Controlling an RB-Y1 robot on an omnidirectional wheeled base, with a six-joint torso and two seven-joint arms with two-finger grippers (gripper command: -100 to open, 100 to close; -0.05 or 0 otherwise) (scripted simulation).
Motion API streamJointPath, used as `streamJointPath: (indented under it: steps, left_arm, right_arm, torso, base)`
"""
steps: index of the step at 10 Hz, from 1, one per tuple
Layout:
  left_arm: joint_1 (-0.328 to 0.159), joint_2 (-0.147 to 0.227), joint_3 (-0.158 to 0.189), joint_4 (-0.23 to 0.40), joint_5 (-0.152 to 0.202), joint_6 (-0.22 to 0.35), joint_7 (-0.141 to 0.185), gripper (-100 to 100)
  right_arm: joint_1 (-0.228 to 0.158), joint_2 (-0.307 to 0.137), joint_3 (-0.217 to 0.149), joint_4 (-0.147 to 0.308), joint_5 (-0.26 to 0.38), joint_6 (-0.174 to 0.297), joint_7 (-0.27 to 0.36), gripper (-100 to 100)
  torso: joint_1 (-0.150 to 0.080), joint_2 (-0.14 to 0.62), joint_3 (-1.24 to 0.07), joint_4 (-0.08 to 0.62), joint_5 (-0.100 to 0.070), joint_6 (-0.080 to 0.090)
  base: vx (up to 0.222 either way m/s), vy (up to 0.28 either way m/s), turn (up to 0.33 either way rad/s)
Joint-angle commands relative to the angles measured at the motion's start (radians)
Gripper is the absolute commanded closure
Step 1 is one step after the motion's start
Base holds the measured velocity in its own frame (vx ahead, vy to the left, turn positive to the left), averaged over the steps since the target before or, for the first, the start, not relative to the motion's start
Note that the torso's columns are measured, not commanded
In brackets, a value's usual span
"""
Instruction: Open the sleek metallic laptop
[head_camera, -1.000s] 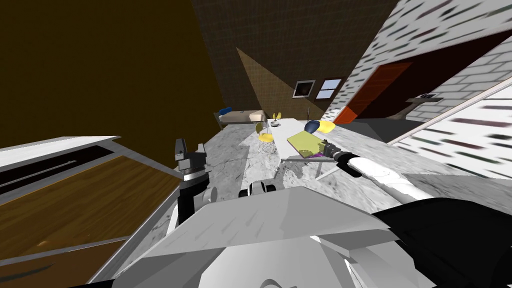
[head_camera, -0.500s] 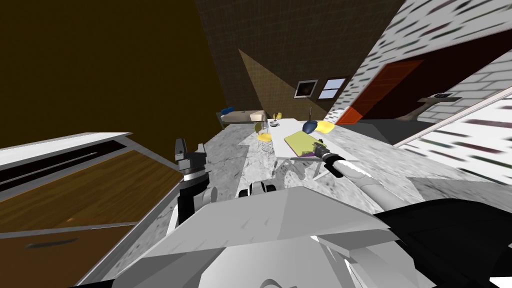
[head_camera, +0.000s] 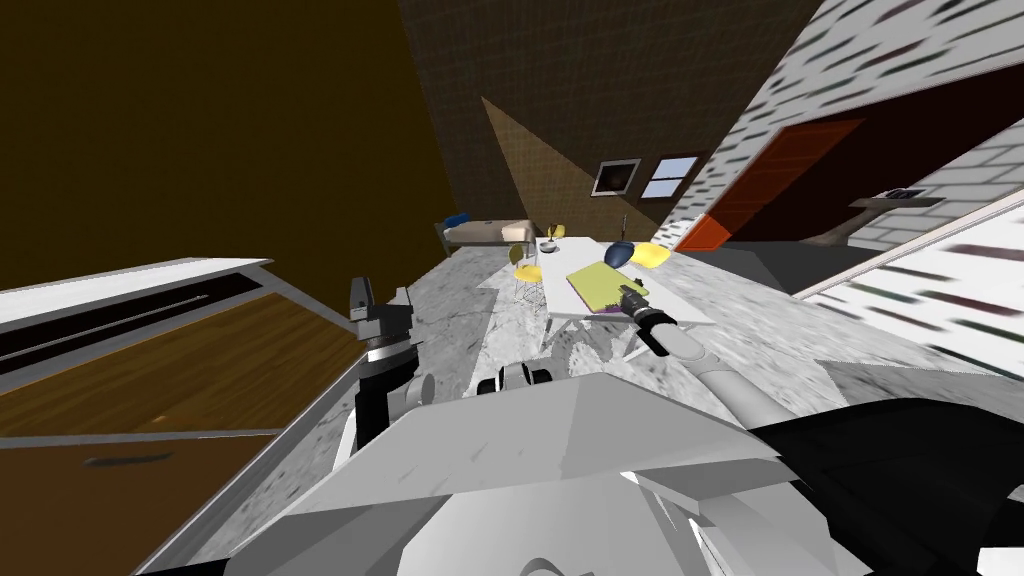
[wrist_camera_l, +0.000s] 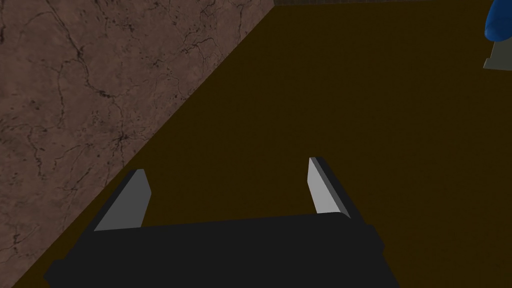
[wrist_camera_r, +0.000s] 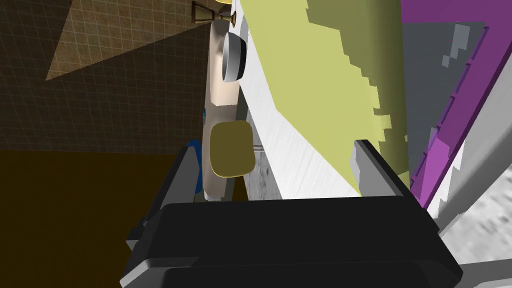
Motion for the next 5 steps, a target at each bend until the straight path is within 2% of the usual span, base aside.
streamJointPath:
  steps: [1, 3, 5]
  left_arm:
    - [0.0, 0.0, 0.0, 0.0, 0.0, 0.0, 0.0, 0]
    - [0.0, 0.0, 0.0, 0.0, 0.0, 0.0, 0.0, 0]
    - [0.0, 0.0, 0.0, 0.0, 0.0, 0.0, 0.0, 0]
  right_arm:
    - [-0.001, 0.003, 0.034, -0.001, -0.051, 0.037, 0.051, -100]
    - [-0.001, 0.003, 0.034, -0.001, -0.111, 0.037, 0.09, -100]
    - [-0.019, 0.068, 0.055, -0.022, -0.049, 0.076, 0.084, -100]
  torso:
    - [0.001, 0.0, 0.0, 0.0, 0.0, 0.001]
    - [0.007, -0.004, -0.002, -0.001, 0.002, 0.0]
    - [0.003, -0.002, -0.001, -0.001, 0.001, 0.0]
  base:
    - [-0.026, -0.051, -0.018]
    - [0.001, -0.004, -0.004]
    - [-0.037, -0.082, 0.087]
